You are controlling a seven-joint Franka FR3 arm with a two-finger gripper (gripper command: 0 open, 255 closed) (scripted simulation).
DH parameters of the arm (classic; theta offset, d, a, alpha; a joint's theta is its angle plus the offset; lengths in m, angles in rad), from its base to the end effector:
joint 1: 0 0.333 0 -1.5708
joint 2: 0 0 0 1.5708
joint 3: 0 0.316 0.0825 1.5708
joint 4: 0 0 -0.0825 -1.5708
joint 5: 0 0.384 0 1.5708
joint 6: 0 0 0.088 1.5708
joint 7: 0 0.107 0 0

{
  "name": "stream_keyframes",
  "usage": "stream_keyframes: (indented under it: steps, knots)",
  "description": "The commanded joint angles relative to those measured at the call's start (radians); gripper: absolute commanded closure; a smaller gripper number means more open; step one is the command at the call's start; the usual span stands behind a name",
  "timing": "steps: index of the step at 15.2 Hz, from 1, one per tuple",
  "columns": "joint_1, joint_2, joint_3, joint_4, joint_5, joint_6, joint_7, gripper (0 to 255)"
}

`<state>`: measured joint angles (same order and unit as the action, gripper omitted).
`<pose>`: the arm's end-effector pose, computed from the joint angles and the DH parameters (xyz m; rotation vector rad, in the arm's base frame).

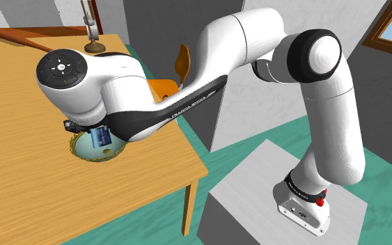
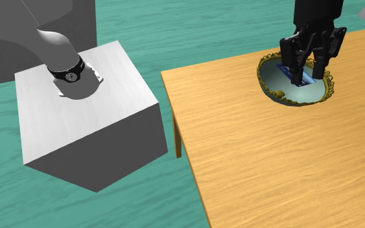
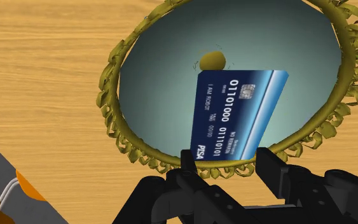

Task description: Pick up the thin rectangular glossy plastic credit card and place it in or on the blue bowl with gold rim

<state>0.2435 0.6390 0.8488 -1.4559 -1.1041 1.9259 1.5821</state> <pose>0.4847 0.5242 0.4185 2.9213 -0.3470 0.8770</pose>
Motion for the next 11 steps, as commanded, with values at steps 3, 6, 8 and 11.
stream_keyframes:
  steps: [3,6,8,11]
  knots:
    - [0.000,0.000,0.000,0.000,0.000,0.000,0.000,0]
    - [0.000,0.000,0.000,0.000,0.000,0.000,0.000,0]
    - [0.000,-0.018,0.011,-0.002,0.014,-0.016,-0.004,0]
    - [0.004,-0.065,0.040,0.002,0.051,-0.063,-0.015,0]
